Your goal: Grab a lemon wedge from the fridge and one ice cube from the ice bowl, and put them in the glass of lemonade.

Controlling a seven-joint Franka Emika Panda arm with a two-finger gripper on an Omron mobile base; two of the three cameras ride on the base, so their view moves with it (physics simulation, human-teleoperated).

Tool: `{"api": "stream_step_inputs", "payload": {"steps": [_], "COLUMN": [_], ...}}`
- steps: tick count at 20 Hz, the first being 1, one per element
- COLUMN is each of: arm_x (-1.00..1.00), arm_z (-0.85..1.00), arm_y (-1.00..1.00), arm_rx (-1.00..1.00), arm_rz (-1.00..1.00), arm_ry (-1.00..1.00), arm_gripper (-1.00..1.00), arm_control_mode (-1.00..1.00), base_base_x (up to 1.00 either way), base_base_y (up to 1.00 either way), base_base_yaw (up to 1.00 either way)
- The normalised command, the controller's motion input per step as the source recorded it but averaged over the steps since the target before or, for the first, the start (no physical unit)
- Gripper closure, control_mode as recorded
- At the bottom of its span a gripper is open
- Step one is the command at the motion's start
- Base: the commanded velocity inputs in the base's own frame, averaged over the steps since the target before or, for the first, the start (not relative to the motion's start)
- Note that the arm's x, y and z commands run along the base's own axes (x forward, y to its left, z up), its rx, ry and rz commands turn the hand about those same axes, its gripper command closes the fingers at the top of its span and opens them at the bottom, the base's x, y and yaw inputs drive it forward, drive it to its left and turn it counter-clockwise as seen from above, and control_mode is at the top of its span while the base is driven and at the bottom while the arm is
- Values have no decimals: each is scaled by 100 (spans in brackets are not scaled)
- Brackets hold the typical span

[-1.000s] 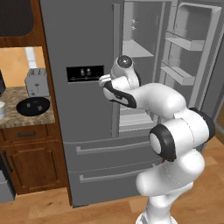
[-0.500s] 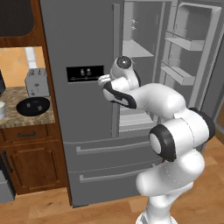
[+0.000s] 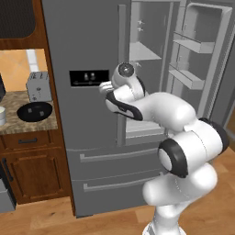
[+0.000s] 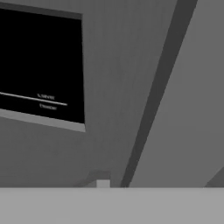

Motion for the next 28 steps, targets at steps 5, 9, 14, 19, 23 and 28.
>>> {"api": "stream_step_inputs", "payload": {"steps": [5, 9, 14, 19, 23, 28], "arm_x": [-85, -100, -100, -72, -54, -23], "arm_z": [15, 39, 33, 0, 11, 37], "arm_y": [75, 52, 61, 83, 84, 5], "arm_rx": [0, 0, -1, -8, -13, -13], "arm_rz": [3, 11, 17, 22, 21, 0], "arm_ry": [0, 0, 0, 1, 1, 0], "arm_gripper": [100, 100, 100, 100, 100, 100], "arm_control_mode": [-100, -100, -100, -100, -100, -100], "base_base_x": [0, 0, 0, 0, 0, 0], "base_base_y": [0, 0, 0, 0, 0, 0], "base_base_yaw": [0, 0, 0, 0, 0, 0]}}
